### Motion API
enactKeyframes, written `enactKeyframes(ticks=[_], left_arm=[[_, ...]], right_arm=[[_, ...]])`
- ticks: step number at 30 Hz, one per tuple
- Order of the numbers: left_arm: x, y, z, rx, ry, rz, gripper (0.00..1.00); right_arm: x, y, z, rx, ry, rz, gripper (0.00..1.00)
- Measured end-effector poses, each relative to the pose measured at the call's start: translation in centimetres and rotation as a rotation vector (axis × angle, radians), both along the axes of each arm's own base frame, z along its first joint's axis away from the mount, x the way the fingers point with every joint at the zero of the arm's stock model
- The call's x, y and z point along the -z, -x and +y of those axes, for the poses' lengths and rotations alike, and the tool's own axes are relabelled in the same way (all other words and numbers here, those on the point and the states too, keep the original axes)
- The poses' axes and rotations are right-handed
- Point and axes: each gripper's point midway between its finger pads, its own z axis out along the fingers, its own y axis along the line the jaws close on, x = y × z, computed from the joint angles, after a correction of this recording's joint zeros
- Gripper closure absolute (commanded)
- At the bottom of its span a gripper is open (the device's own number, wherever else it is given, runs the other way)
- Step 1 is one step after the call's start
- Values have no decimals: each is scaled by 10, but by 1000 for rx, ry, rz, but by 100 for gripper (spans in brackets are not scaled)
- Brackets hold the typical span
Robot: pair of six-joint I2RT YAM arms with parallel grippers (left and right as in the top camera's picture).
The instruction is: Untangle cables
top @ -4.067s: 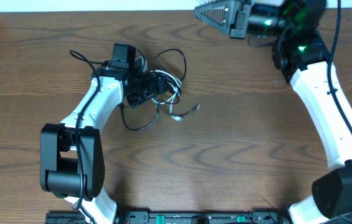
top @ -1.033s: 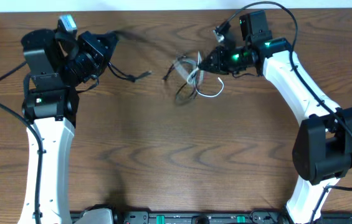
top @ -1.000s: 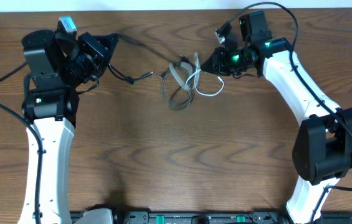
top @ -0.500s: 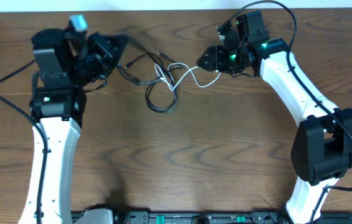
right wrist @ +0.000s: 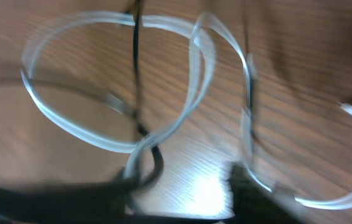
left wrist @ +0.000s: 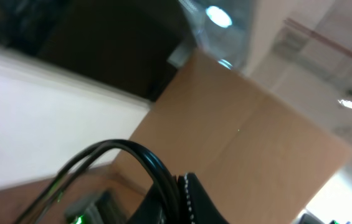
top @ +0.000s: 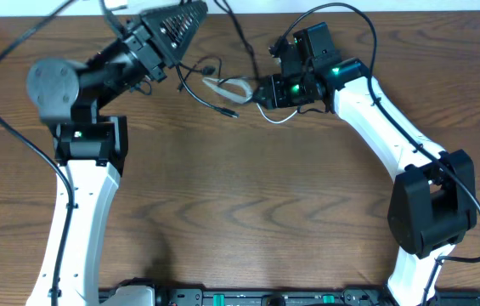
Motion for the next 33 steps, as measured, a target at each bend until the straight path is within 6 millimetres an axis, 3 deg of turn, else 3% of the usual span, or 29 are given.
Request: enactKeyframes(ticks=[1,4,7,8,9,14,19,22,26,29,33], left_arm=[[-9,6,0,7,16,-38,93],[-28,21,2,20,57,-127,92],[-36,22,7,9,99,-124,92],[-35,17,9,-3,112,-100,92],[-32,11,12,-17,118,-71,92],[7,-35,32,-143,134,197,92],[72,-72,57,-308,134,515,92],[95,-79,64,-363,127,616,92],[116,-79,65,-387,115,713,92],[117,-78,59,-374,96,704,92],[118,-74,49,-346,58,680,92]], right_arm=[[2,-1,-3,10,18,-2,98],[6,-2,-9,29,54,-3,98],[10,0,-14,41,84,9,98],[11,1,-17,45,96,14,96],[13,2,-18,50,106,18,88],[18,6,-26,65,143,42,71],[14,10,-22,50,115,52,51],[-1,11,-21,40,92,27,37],[-46,6,-24,63,28,-70,25],[-84,0,-29,89,-23,-164,2],[-115,-1,-30,101,-68,-243,1]])
